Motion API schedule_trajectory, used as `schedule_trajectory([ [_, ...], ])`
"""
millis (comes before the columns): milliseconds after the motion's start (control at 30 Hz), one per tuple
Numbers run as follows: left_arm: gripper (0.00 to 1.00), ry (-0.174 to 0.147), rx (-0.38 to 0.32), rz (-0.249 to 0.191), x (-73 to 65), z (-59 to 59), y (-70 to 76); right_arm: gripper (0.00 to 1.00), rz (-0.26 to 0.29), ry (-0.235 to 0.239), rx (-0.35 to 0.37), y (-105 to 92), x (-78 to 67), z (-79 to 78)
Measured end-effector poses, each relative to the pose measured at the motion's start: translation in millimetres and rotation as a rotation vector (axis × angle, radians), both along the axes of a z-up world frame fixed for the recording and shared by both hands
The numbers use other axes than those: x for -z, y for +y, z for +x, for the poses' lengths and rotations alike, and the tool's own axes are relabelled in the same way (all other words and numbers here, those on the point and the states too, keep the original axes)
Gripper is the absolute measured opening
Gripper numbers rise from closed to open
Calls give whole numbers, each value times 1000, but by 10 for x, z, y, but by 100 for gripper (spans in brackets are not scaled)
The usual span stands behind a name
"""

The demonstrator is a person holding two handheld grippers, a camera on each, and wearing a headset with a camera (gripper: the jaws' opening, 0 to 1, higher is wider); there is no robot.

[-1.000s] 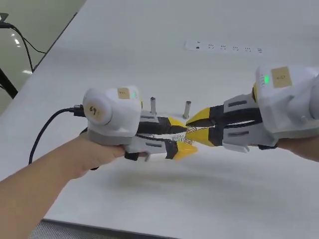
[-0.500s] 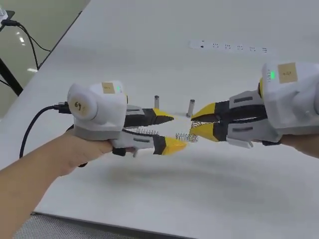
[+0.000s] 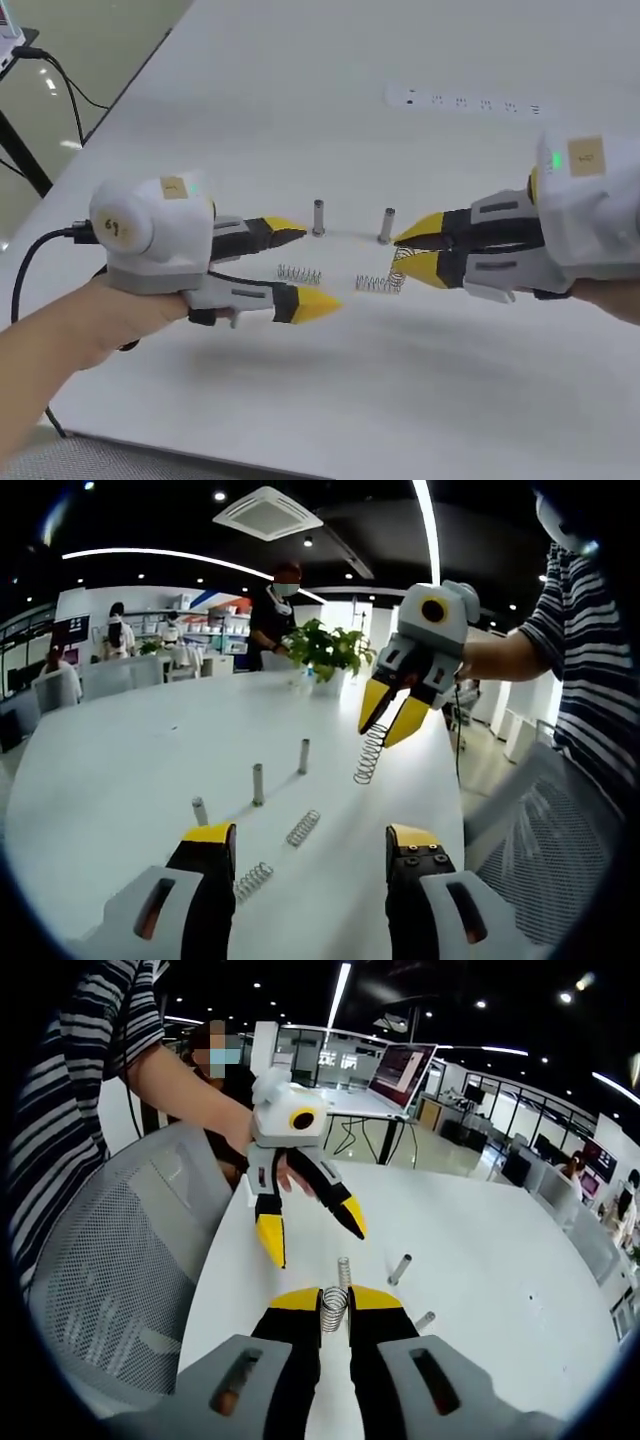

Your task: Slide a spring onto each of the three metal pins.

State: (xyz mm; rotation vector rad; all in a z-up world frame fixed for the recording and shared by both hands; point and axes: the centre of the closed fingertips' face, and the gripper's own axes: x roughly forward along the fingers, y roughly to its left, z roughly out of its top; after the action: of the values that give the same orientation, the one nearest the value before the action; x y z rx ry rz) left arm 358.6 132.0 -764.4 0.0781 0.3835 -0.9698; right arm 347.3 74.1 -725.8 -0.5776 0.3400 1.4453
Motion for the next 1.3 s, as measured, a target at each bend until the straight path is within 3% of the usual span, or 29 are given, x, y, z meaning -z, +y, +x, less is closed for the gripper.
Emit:
schedule_trajectory([
  [133,67,-12,-37,5,-7,26,107,7,-4,-1,6,-13,14,15],
  [400,75,-4,-85,21,23,49,319,7,-3,-5,21,-45,25,60],
  [533,78,-6,-99,54,83,37,391,7,-6,-7,28,-67,32,66],
  [833,98,-25,-163,31,38,60,504,7,-18,-13,52,-147,74,134],
  [1300,98,-17,-198,9,23,67,570,7,-41,-17,108,-334,136,292],
])
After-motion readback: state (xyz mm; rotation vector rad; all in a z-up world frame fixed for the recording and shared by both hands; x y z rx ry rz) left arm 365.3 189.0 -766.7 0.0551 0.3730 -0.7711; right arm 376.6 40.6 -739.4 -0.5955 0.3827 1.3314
